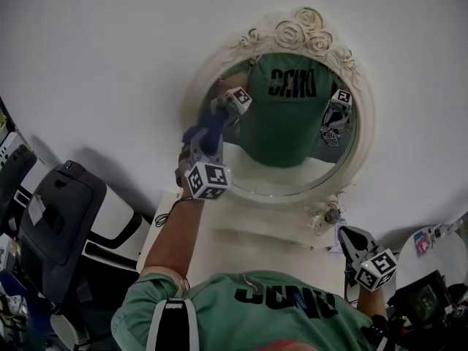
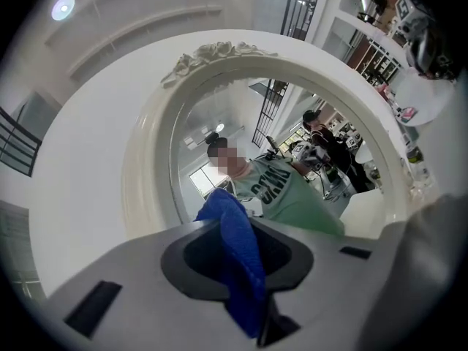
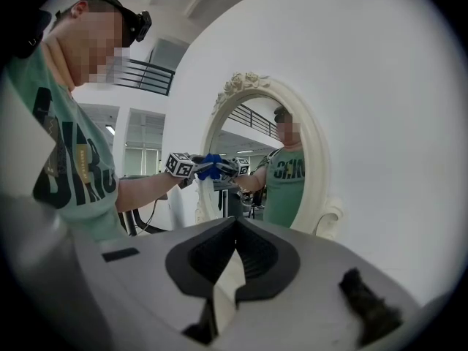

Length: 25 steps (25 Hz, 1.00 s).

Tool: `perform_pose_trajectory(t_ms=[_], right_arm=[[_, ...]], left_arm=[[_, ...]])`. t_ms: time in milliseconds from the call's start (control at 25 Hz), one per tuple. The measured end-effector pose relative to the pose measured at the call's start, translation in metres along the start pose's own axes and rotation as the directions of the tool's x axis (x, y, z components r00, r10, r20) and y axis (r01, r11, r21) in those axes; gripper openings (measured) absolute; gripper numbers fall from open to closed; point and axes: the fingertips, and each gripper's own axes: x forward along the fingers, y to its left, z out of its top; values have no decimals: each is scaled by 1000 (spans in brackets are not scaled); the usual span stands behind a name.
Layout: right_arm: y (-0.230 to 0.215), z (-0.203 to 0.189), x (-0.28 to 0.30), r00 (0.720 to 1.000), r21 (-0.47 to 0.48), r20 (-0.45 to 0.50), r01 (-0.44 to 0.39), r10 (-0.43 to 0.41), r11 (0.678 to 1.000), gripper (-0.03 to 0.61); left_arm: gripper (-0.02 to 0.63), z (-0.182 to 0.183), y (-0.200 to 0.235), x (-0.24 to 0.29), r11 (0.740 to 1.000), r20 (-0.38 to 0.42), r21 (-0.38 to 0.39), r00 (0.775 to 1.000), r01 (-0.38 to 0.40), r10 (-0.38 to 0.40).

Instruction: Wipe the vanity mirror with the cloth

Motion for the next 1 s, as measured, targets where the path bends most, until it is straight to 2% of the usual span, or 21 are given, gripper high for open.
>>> perform_pose_trajectory(t_ms=[240,400,600,800,1000], right_arm=[[-4,-4,-2,1000,11,13,3,-4,1000,12],[-11,-8,-8,1000,23,16,21,-21,1000,12],[-21,-16,-23,998,48,19,56,-57,997,12],[-32,-28,-40,995,81,28,93,-95,992,12],[-40,-37,-55,991,111,42,120,-125,987,12]], left_arm=[[91,43,-45,3,996,77,59,995,66,-70],[91,80,-92,7,985,143,107,978,139,-153],[91,129,-167,12,951,217,194,935,239,-279],[91,175,-227,16,921,261,221,891,320,-372],[91,211,-277,16,883,281,303,852,358,-442]])
